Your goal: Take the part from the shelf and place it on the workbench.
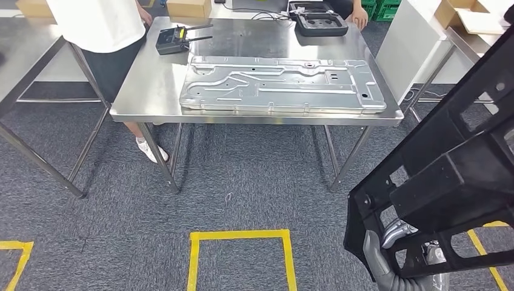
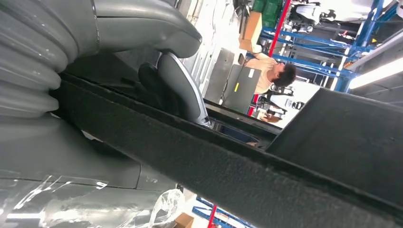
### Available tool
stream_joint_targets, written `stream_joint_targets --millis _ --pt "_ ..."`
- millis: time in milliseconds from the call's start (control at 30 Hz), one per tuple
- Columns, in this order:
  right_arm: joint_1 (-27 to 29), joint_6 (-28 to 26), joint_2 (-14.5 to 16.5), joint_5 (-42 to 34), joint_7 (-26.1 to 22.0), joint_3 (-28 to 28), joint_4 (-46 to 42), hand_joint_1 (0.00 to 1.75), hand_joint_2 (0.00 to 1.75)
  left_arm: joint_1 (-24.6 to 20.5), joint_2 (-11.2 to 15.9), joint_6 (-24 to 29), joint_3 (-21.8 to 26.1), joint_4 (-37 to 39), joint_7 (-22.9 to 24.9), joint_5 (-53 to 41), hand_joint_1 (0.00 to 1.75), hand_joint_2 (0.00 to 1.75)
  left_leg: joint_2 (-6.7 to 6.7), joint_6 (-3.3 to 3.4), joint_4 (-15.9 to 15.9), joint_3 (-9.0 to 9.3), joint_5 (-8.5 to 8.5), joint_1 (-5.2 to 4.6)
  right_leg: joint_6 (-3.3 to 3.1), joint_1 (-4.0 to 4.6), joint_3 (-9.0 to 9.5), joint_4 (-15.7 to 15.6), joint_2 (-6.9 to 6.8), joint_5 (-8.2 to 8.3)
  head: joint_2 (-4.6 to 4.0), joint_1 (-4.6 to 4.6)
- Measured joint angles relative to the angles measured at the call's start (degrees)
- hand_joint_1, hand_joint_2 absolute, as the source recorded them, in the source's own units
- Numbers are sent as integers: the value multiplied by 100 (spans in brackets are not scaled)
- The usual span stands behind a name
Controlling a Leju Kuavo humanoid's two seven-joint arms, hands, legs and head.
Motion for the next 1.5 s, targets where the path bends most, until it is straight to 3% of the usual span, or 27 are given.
stream_joint_targets --millis 33,67,133,167,233,333,400,500,533,567,667,700,767,833,900,1000,1033,1067,1100,1133,1200,1233,1267,1300,1367,1433,1500 --pt "2 0 1 2 2 4 1 175 175 3 0 0 1 0 0 -1 0 175 -2 -4 -2 37 -34 -2 -15 -4 -119 58 -4 55 0 1" --pt "2 0 2 3 4 8 1 175 175 6 0 0 1 0 0 -1 0 175 -3 -8 -12 90 -70 -4 -46 -1 -99 -153 -6 234 0 1" --pt "-1 0 2 7 4 11 0 175 175 11 -3 0 2 1 3 -2 0 175 -4 -20 -72 228 -126 -6 -158 39 273 -1132 -59 785 0 1" --pt "-6 0 2 9 4 13 -1 175 175 15 -7 0 2 1 8 -3 0 175 -6 -34 -119 296 -149 -10 -223 79 469 -1611 -106 962 0 1" --pt "-22 0 -2 15 3 13 -4 175 175 19 -16 0 2 2 20 -4 0 175 0 -82 -207 415 -181 -20 -339 146 687 -2186 -165 1013 0 3" --pt "-30 0 1 16 4 17 -10 175 175 29 -13 1 5 1 36 -4 0 175 14 -158 -79 487 -211 -59 -400 115 876 -2379 -56 864 0 -2" --pt "-24 0 3 16 3 19 -13 175 175 18 -8 9 7 0 34 -5 0 175 14 -196 624 176 -541 -76 -455 92 1028 -2409 -15 990 0 -16" --pt "-3 0 3 15 4 19 -13 175 175 -17 -5 17 11 0 27 -7 0 175 13 -212 2133 -682 -1168 -86 -492 85 1186 -2435 -24 1152 0 -22" --pt "-2 0 3 15 4 19 -13 175 175 -25 -4 17 15 0 26 -8 0 175 13 -209 2263 -833 -1210 -93 -483 85 1240 -2446 -30 1131 0 -22" --pt "-3 0 3 15 5 19 -13 175 175 -28 -2 17 17 0 26 -8 0 175 13 -202 2111 -859 -1114 -100 -470 85 1296 -2454 -34 1100 0 -23" --pt "-4 0 3 18 3 19 -13 175 175 -22 4 19 20 0 33 -9 0 175 -10 -172 684 -475 -244 -114 -407 95 1445 -2448 -27 981 0 -28" --pt "-7 0 3 19 3 19 -13 175 175 -19 4 19 20 0 35 -9 0 175 -20 -150 337 -376 -55 -113 -386 104 1466 -2441 -15 932 0 -29" --pt "-14 1 3 22 1 22 -16 175 175 -16 4 19 19 0 34 -10 0 175 -12 -109 80 -316 41 -107 -340 125 1495 -2407 12 848 0 -27" --pt "-17 2 2 23 -1 26 -19 175 175 -14 -2 17 19 1 34 -10 0 175 30 -53 75 -228 93 -65 -295 126 1492 -2278 23 761 1 -19" --pt "-33 2 1 26 -2 32 -19 175 175 -7 -11 16 20 2 34 -12 0 175 57 -1 56 -114 117 -28 -204 102 1213 -1679 15 568 1 -10" --pt "-51 3 4 28 -2 46 -17 175 175 1 -13 17 21 2 35 -13 0 175 33 16 35 6 4 -15 -70 24 258 -262 -6 72 0 1" --pt "-50 4 6 28 0 54 -17 175 175 3 -13 17 22 2 35 -13 0 175 17 8 34 55 -46 -16 -65 14 33 -75 -9 -26 0 2" --pt "-50 4 7 28 2 61 -16 175 175 6 -13 17 22 2 35 -14 0 175 2 1 25 121 -100 -22 -83 15 -68 -136 -10 -24 0 3" --pt "-50 4 7 28 4 66 -16 175 175 10 -13 17 22 2 35 -14 0 175 -10 -4 1 206 -151 -33 -124 31 -61 -406 -11 105 0 3" --pt "-52 4 6 28 5 68 -17 175 175 14 -14 17 22 2 35 -14 0 175 -17 -6 -50 310 -198 -45 -195 64 34 -849 -17 396 0 2" --pt "-60 4 4 27 7 72 -18 175 175 28 -33 17 22 6 36 -15 0 175 -27 -16 -200 521 -272 -66 -367 179 249 -1790 -60 1149 1 2" --pt "-65 4 -1 30 5 73 -23 175 175 32 -42 17 22 8 36 -15 0 175 -31 -22 -287 617 -309 -84 -438 241 323 -2145 -65 1394 1 4" --pt "-69 5 -7 30 7 74 -26 175 175 40 -48 18 21 9 36 -16 0 175 -38 -29 -314 695 -320 -107 -472 266 375 -2347 -40 1485 1 7" --pt "-72 6 -9 30 9 76 -29 175 175 44 -42 19 21 9 35 -16 0 175 -43 -35 -270 733 -330 -134 -471 259 444 -2444 2 1439 1 6" --pt "-74 9 -9 29 16 79 -29 175 175 48 -29 20 20 9 34 -16 0 175 -36 -71 190 643 -380 -170 -446 191 644 -2493 58 1441 0 -7" --pt "-75 11 -5 29 20 81 -28 175 175 35 -23 19 21 9 19 -16 0 175 -22 -141 1125 183 -637 -164 -444 167 842 -2494 24 1469 0 -26" --pt "-77 13 -5 29 22 83 -27 175 175 16 -22 19 22 9 -2 -18 0 175 -19 -188 1996 -403 -1105 -148 -449 158 1002 -2494 -19 1382 0 -35"
